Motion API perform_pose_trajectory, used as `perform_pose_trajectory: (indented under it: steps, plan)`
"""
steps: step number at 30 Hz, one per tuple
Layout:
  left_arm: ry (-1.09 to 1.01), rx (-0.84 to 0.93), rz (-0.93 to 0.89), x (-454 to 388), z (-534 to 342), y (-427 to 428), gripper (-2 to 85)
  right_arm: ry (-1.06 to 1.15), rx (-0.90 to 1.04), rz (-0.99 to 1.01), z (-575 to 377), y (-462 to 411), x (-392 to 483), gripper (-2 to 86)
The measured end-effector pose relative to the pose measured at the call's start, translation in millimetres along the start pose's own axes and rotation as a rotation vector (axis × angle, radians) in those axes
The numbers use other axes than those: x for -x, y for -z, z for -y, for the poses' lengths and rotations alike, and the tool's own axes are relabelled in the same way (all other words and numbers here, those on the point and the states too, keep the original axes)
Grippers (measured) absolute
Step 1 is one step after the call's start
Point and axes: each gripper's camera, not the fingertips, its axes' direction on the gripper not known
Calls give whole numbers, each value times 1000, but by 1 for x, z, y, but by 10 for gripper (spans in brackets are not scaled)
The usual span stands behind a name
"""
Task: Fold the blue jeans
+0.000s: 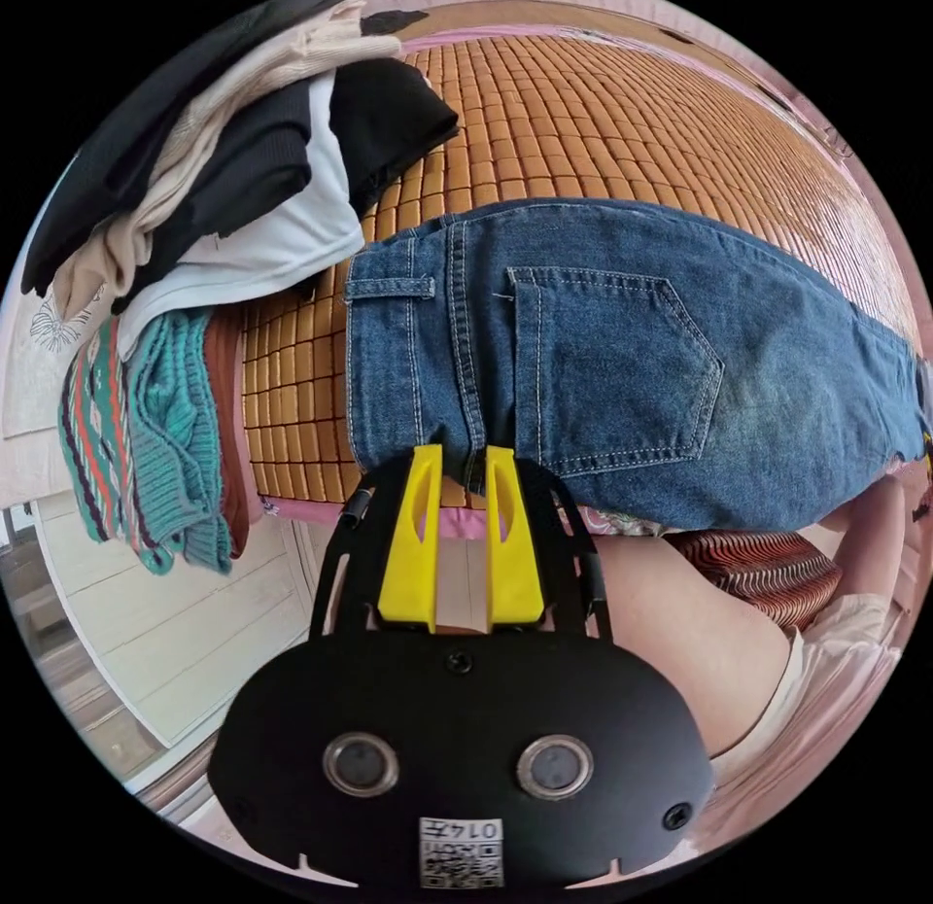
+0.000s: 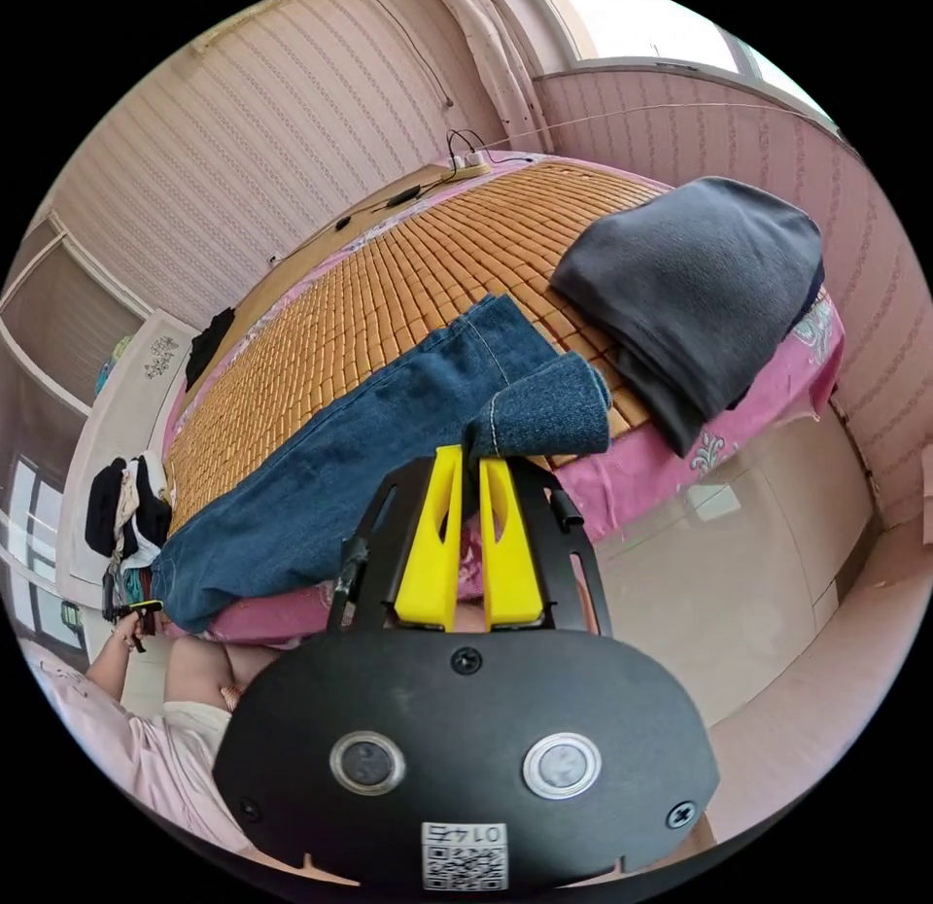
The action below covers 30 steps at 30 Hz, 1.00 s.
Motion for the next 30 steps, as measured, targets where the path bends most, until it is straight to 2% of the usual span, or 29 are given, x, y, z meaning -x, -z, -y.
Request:
perform_pose_trajectory:
  steps: [3, 6, 9, 11, 12, 16, 19, 21, 24, 26, 30]
  plan:
    - [-8, -28, 0, -8, -1, 6, 69, -26, 26, -54, -21, 10, -11, 65]
    - [-52, -50, 35, -24, -7, 29, 35, -101, -35, -90, -26, 29, -21, 77]
    - [-168, -109, 182, -56, -15, 63, 27, -127, -143, -260, -22, 51, -16, 62]
    - [-274, -215, 139, -88, -16, 86, 26, -69, -251, -435, -10, 61, 5, 48]
    - [-303, -241, 106, -98, -15, 90, 27, -37, -268, -457, -5, 59, 12, 47]
    - [-493, -409, -197, -179, 12, 90, 38, 151, -216, -360, 38, 9, 48, 60]
    - [-641, -421, -281, -251, 44, 71, 59, 168, -126, -369, 67, -37, 54, 82]
    - [-718, -398, -287, -291, 63, 62, 75, 119, -95, -425, 80, -54, 48, 81]
    - [-734, -398, -194, -338, 92, 45, 101, 64, -40, -344, 86, -68, 32, 50]
    - [-754, -297, -139, -366, 111, 22, 102, 107, -47, -306, 81, -60, 29, 25]
    - [-784, -269, -152, -369, 116, 16, 40, 211, -209, -293, 56, -10, 39, 11]
